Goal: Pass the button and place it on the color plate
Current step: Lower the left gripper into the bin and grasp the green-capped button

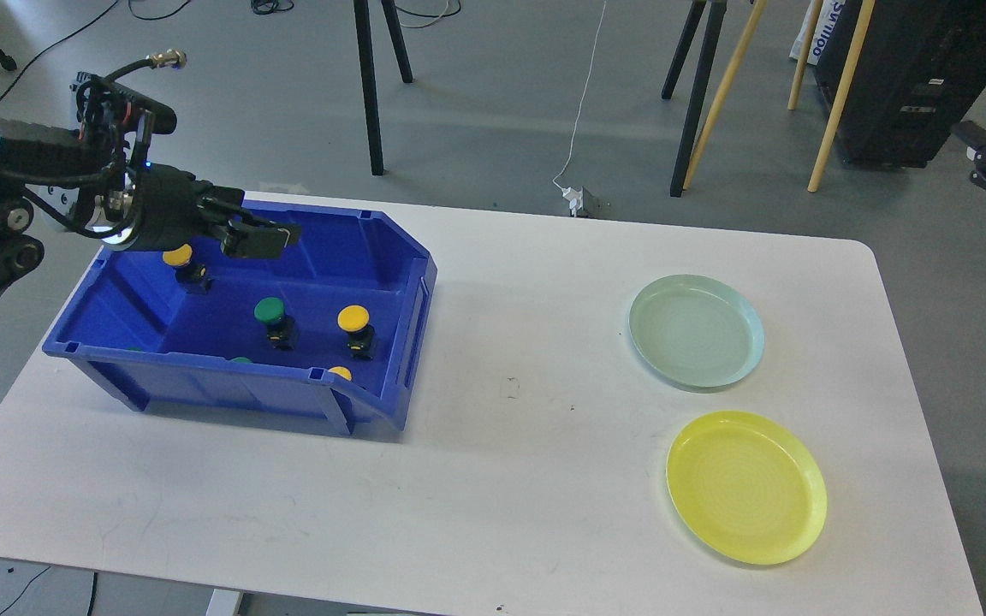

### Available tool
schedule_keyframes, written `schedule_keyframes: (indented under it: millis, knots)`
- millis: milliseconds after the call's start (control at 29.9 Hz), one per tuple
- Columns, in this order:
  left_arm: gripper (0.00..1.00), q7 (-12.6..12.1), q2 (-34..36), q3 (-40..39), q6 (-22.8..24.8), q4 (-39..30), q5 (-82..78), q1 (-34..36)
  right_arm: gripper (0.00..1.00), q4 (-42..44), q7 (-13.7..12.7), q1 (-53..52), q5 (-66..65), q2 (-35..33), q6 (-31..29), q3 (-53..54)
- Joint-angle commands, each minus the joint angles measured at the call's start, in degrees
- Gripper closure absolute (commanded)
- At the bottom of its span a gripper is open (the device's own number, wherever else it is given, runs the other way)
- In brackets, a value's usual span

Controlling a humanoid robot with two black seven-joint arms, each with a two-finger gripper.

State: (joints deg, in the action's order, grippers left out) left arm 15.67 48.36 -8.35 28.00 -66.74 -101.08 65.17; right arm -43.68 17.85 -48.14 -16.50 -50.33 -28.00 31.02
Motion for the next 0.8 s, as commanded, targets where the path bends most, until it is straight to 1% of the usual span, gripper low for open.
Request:
schedule_keyframes:
  millis: [0,134,267,401,501,768]
  knots:
    - [0.06,-1.86,-3.08,0.44,0.00,1.08,-1.57,-1.53,0.01,0.00,0.08,0.32,-0.29,0.06,0.00,-0.09]
    - [0.06,-3.80,-6.52,0.18,0.00,3.80,-1.40,-2.76,0.01,-0.18,0.08,0.67,-0.29,0.15,0.00,-0.17]
    - [0.07,-3.80,-8.98,0.71,0.00,10.12,-1.84,-5.04,0.01,-0.53,-0.01,0.76,-0.29,0.15,0.00,-0.26]
    - [0.07,-3.63,-9.51,0.80,0.00,14.17,-1.93,-7.77,0.01,-0.53,-0.01,0.94,-0.55,0.15,0.00,-0.35]
    - [0.07,-3.28,-11.35,0.71,0.00,17.16,-3.15,-10.23,0.01,-0.53,0.08,0.85,-1.08,0.49,0.00,-1.93]
    - [0.07,-3.01,-16.36,0.71,0.00,22.35,-3.07,-10.50,0.01,-0.53,0.08,0.85,-1.17,0.76,0.00,-2.72]
